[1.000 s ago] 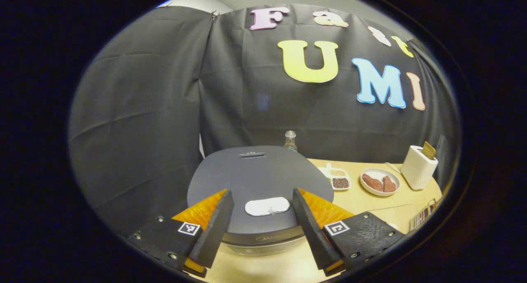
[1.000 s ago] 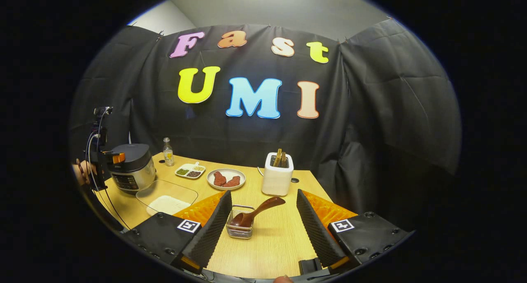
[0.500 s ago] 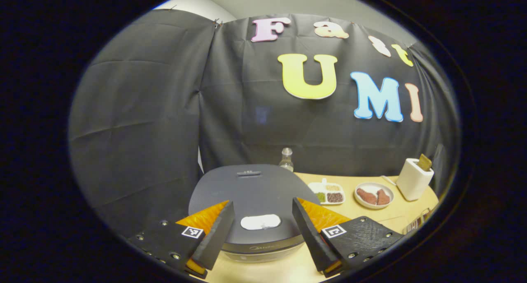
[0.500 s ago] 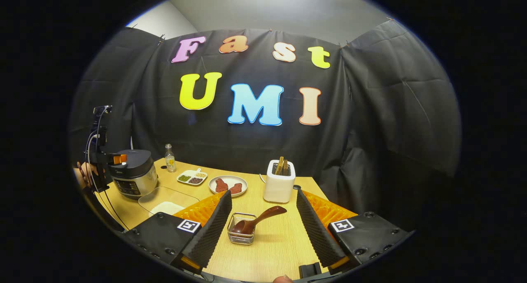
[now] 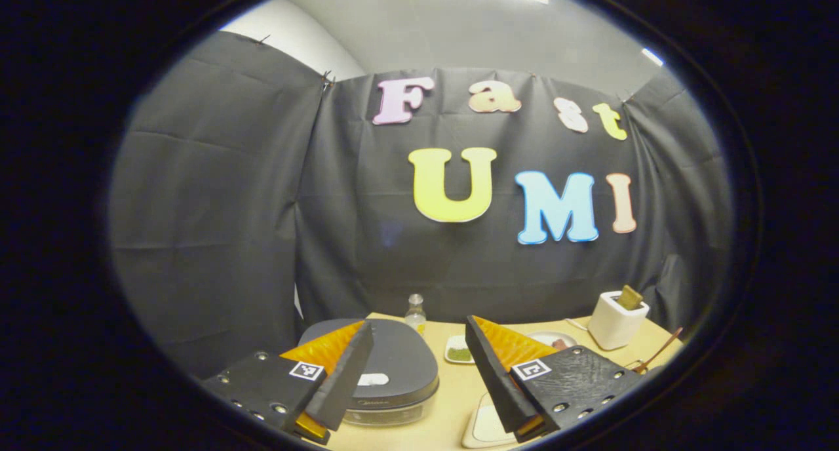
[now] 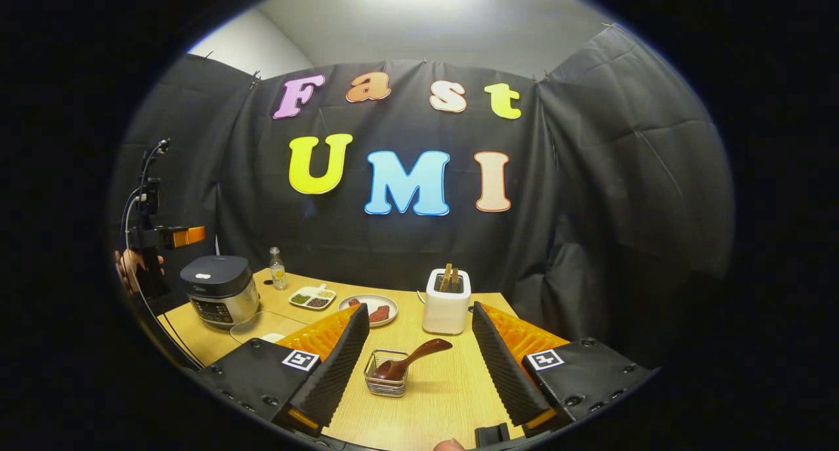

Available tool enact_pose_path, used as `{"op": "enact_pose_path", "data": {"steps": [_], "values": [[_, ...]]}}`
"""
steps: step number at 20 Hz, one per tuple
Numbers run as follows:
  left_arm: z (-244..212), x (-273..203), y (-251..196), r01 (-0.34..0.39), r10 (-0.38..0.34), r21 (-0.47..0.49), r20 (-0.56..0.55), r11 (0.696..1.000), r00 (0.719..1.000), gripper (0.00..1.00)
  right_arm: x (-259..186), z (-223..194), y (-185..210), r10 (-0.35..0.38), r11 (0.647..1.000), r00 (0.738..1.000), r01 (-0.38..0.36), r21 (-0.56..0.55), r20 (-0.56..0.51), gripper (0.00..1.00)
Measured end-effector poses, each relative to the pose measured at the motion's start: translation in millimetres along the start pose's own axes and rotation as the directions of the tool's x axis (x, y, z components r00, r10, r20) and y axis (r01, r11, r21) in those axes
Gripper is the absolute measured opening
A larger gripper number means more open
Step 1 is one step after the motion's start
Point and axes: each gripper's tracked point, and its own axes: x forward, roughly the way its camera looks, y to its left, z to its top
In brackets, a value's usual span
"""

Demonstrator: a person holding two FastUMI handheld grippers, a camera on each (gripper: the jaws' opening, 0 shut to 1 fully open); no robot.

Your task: Close the left gripper, press the button to open the rice cooker; take a wooden spoon from the chopstick holder with the right hand, scoop a spoonful of rice and pour it into the rice cooker, then put the wooden spoon back into the chopstick holder.

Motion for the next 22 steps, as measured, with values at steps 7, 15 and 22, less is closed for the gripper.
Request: {"op": "enact_pose_path", "data": {"steps": [7, 15, 22], "values": [[53, -99, -49, 0.059, -0.061, 0.026, 0.108, 0.998, 0.992, 0.88, -31, 12, -9, 0.035, 0.999, 0.997, -0.035, 0.008, 0.074, 0.99], [61, -188, -70, 0.127, -0.134, 0.060, 0.136, 0.990, 0.982, 0.87, -62, 27, 0, 0.013, 0.998, 0.991, -0.020, 0.052, 0.134, 0.95], [56, -233, -44, 0.142, -0.145, 0.027, 0.148, 0.989, 0.978, 0.88, -89, 34, 16, -0.045, 0.998, 0.981, 0.034, 0.057, 0.191, 0.98]]}}
